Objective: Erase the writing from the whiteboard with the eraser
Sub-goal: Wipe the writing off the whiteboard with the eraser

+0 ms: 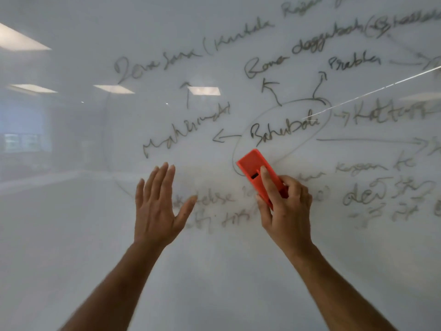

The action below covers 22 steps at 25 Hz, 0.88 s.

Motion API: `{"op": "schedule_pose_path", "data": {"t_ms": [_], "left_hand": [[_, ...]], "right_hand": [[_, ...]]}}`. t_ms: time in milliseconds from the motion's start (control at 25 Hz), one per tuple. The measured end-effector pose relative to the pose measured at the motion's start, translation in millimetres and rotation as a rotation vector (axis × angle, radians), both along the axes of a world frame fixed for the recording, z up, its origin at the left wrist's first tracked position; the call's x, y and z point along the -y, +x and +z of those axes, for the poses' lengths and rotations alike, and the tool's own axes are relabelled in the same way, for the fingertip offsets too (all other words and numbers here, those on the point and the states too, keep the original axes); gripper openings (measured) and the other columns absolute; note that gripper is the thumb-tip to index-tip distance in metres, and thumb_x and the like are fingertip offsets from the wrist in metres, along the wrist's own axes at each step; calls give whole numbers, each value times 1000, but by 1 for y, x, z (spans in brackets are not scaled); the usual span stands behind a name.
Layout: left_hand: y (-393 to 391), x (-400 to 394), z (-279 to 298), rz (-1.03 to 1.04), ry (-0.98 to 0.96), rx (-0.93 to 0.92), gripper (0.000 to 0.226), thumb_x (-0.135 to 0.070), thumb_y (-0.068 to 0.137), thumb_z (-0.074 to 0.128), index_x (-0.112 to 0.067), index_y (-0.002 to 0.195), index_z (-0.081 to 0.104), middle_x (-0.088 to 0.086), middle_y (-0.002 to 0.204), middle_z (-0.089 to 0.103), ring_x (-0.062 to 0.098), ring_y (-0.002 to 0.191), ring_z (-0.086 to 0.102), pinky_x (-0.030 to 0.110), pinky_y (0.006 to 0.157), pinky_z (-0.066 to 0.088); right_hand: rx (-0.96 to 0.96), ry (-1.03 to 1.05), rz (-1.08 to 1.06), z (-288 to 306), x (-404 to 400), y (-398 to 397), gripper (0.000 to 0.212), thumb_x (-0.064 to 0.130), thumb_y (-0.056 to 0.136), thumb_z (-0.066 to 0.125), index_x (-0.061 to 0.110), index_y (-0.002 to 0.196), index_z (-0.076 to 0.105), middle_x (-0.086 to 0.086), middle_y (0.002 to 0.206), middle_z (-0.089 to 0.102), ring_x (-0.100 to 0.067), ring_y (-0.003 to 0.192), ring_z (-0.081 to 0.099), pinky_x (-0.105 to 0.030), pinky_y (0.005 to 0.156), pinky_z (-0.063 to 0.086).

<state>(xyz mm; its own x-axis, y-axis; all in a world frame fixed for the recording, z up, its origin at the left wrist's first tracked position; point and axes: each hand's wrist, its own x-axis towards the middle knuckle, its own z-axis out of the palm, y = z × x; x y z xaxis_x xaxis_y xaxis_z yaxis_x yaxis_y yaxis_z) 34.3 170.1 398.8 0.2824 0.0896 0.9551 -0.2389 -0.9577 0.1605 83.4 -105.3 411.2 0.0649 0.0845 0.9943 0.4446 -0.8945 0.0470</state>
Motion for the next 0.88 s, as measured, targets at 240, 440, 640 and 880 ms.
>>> {"op": "schedule_pose_path", "data": {"t_ms": [240, 440, 640, 880], "left_hand": [[1, -109, 27, 188, -92, 42, 87, -69, 92, 38, -11, 158, 32, 13, 165, 34, 30, 155, 27, 55, 125, 18], [3, -180, 37, 231, -131, 42, 88, -69, 92, 38, -11, 158, 31, 14, 165, 34, 32, 154, 26, 57, 124, 17], [18, -223, 58, 201, -72, 47, 89, -70, 91, 36, -10, 157, 33, 15, 165, 32, 33, 155, 26, 59, 124, 17], [38, -246, 91, 184, 16, 144, 84, -66, 93, 37, -9, 155, 37, 17, 164, 34, 36, 153, 27, 60, 121, 17]], "right_hand": [[48, 20, -39, 33, -43, 15, 57, 37, 91, 63, 29, 146, 51, -18, 115, 57, -35, 96, 48, -49, 81, 45], [102, 89, -35, 70, -101, 18, 57, 37, 92, 63, 30, 147, 49, -18, 115, 57, -35, 96, 47, -49, 80, 44], [157, -54, -59, 75, -167, 19, 62, 31, 88, 68, 33, 146, 48, -13, 123, 59, -32, 98, 45, -45, 83, 39], [241, -415, -159, 42, -137, 20, 65, 22, 83, 67, 35, 145, 49, -13, 126, 63, -35, 100, 55, -47, 90, 43]]}}
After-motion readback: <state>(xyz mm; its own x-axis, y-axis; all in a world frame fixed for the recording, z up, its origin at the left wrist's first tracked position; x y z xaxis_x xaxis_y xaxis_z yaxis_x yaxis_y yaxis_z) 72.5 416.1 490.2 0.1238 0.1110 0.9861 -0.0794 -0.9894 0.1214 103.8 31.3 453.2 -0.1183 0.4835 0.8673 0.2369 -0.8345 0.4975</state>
